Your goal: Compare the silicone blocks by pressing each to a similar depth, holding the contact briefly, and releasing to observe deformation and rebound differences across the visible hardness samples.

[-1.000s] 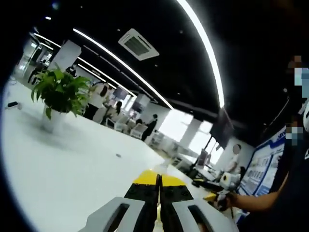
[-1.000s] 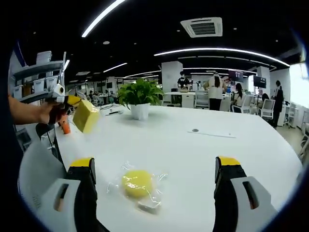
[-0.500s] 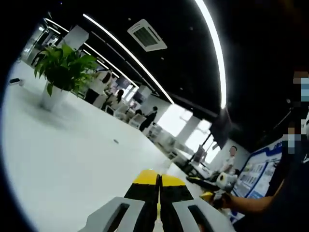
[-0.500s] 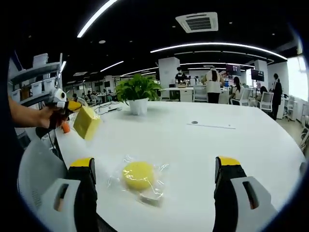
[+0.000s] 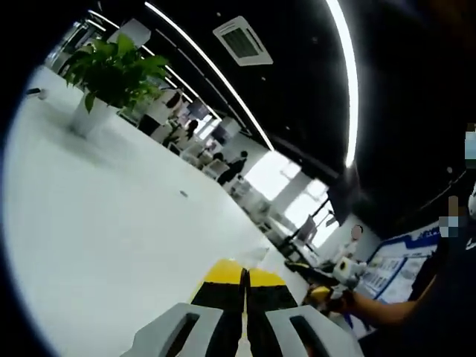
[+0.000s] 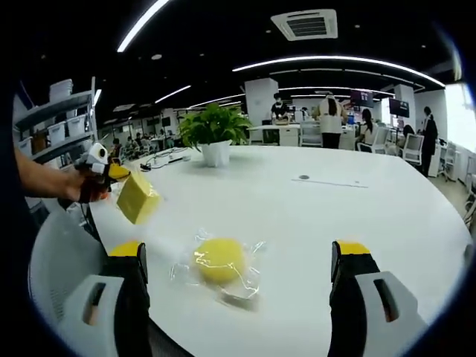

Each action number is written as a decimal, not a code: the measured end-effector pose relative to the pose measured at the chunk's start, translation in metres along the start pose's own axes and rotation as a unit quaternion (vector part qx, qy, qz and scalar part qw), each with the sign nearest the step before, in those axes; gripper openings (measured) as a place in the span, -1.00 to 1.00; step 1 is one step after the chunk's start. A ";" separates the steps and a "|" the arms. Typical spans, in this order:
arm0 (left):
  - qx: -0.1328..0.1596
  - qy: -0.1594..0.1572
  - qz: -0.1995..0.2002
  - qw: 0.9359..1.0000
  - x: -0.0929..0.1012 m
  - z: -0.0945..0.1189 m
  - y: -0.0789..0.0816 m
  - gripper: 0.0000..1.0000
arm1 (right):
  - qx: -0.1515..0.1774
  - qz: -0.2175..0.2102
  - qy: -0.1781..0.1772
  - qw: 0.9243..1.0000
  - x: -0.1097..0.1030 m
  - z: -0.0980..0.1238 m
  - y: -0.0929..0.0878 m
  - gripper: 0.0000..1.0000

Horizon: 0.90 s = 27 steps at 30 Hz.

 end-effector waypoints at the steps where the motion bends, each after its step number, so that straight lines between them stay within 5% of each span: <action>1: -0.001 0.001 0.006 1.000 -0.004 0.001 -0.002 -1.00 | -0.001 0.000 -0.001 1.000 -0.001 0.000 0.000 0.93; 12: -0.011 0.048 0.004 0.999 -0.045 0.014 -0.007 -1.00 | -0.009 -0.006 -0.002 1.000 -0.004 0.001 -0.008 0.93; 15: -0.018 0.080 -0.011 0.997 -0.064 0.020 -0.007 -1.00 | -0.010 -0.005 -0.003 1.000 -0.003 0.002 -0.008 0.93; 16: -0.036 0.111 -0.054 0.992 -0.075 0.026 -0.006 -1.00 | -0.008 -0.003 -0.003 1.000 -0.003 0.002 -0.006 0.93; 27: -0.045 0.152 -0.037 0.987 -0.106 0.032 -0.018 -1.00 | -0.008 -0.007 -0.007 1.000 -0.004 0.003 -0.007 0.93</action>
Point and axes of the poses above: the point that each gripper's makers call its tool centre point, and the gripper's own axes: z roughly backward along the fingers, x roughly to its right, y roughly out of its top, the point moved 2 cm from there along z, roughly backward along the fingers, and after that the axes turned 14 degrees about -y, right-handed, at the moved point
